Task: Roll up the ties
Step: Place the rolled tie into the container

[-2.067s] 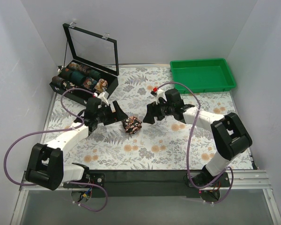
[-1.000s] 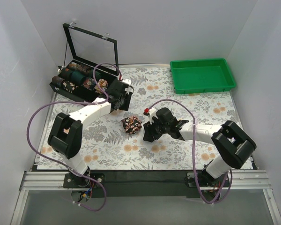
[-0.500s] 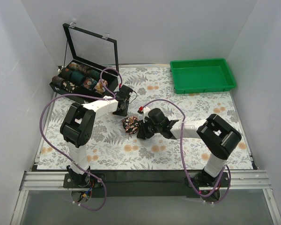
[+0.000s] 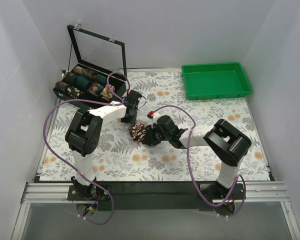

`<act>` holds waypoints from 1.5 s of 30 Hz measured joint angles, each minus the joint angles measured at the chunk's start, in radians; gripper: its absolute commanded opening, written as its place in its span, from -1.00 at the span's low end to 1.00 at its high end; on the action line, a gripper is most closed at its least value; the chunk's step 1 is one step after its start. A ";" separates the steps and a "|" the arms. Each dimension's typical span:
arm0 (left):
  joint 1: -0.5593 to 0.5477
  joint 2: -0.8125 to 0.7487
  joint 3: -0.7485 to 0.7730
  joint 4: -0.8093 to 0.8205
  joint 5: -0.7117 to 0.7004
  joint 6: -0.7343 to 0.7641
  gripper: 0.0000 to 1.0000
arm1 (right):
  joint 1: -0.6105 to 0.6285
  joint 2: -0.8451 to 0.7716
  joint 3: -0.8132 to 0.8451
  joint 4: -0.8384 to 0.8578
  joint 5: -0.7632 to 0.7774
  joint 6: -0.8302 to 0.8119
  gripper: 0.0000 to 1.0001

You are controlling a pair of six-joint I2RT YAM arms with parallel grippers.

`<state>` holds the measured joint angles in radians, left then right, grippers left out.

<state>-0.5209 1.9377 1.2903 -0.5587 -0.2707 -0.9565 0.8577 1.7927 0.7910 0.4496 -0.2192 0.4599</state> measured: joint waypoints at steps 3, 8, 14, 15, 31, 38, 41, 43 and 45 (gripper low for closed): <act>0.000 0.000 0.001 -0.002 0.006 -0.002 -0.42 | 0.000 0.009 0.000 0.042 0.010 0.032 -0.61; 0.002 0.000 0.001 -0.003 0.014 -0.003 -0.42 | 0.000 0.031 -0.002 0.125 0.014 0.090 -0.63; 0.003 0.000 0.002 -0.005 0.023 -0.008 -0.41 | 0.002 0.064 -0.002 0.187 0.019 0.138 -0.63; 0.003 0.000 0.002 -0.005 0.023 -0.009 -0.40 | 0.002 0.067 -0.002 0.188 0.019 0.141 -0.62; 0.089 -0.126 -0.012 -0.016 -0.053 -0.058 0.54 | -0.015 -0.168 -0.073 0.040 -0.019 0.002 -0.04; 0.139 -0.504 -0.146 0.064 -0.002 -0.165 0.69 | -0.135 -0.199 -0.003 -0.095 -0.107 -0.045 0.09; 0.138 -0.697 -0.331 0.143 0.084 -0.219 0.93 | -0.186 -0.181 0.062 -0.116 -0.164 -0.043 0.10; 0.138 -0.806 -0.459 0.198 0.143 -0.257 0.96 | -0.208 -0.150 0.116 -0.118 -0.201 -0.039 0.10; 0.138 -0.888 -0.566 0.233 0.202 -0.298 0.96 | -0.222 -0.111 0.166 -0.118 -0.235 -0.032 0.10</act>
<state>-0.3832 1.0492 0.7242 -0.3260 -0.0685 -1.2545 0.6361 1.6814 0.9565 0.3317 -0.4541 0.4278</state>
